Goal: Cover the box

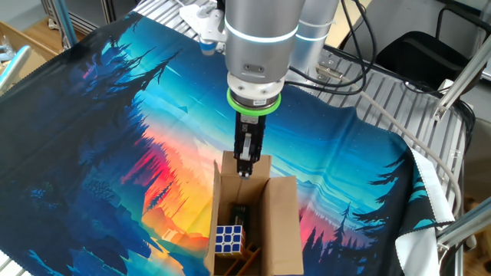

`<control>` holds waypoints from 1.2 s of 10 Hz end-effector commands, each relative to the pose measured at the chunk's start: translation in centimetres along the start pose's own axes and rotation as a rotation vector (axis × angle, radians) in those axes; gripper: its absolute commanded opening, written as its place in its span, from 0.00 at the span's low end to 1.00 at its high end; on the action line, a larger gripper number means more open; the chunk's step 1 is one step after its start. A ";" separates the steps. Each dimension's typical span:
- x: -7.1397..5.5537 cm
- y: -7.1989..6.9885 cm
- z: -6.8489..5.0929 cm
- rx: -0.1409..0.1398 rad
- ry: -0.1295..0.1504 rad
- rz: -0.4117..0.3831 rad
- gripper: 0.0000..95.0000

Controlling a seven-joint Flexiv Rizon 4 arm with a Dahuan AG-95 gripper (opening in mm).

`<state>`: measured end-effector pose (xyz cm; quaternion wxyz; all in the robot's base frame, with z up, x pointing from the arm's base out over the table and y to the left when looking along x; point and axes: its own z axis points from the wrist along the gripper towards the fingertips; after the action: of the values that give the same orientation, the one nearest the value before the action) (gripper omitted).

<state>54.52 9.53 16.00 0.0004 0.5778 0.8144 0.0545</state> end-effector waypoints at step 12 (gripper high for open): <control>-0.5 0.6 -1.4 0.025 0.004 -0.004 0.40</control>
<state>55.21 9.09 17.44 -0.0085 0.5747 0.8170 0.0454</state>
